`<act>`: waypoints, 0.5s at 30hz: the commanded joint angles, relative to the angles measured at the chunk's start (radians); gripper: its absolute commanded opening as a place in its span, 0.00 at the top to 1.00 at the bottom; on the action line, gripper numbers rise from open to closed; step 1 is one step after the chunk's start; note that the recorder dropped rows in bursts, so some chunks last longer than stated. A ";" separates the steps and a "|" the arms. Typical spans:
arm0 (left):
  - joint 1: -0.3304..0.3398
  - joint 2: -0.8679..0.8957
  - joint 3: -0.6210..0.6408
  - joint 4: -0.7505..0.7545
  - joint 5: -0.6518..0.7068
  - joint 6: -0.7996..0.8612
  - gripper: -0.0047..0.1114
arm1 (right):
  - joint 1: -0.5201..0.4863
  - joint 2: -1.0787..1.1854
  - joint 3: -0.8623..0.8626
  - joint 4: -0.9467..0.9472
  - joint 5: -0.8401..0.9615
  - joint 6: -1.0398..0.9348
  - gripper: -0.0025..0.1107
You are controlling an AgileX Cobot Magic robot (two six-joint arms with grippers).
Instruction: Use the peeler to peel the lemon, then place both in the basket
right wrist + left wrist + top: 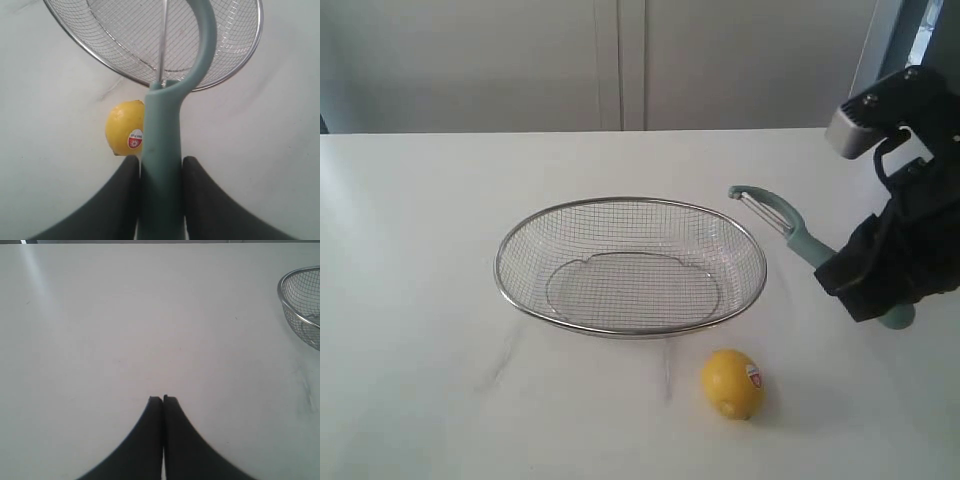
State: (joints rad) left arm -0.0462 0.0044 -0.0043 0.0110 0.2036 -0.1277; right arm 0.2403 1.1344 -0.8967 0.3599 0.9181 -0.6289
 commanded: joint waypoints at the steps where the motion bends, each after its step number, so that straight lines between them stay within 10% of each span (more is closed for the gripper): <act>1: 0.003 -0.004 0.004 -0.002 -0.001 -0.004 0.96 | -0.004 -0.007 -0.008 0.010 0.000 0.008 0.98; 15: 0.003 -0.004 0.004 -0.002 -0.001 0.052 0.96 | -0.004 -0.007 -0.008 0.008 0.000 0.008 0.98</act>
State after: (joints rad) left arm -0.0462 0.0044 -0.0043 0.0110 0.2036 -0.1109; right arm 0.2403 1.1344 -0.8967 0.3599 0.9204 -0.6289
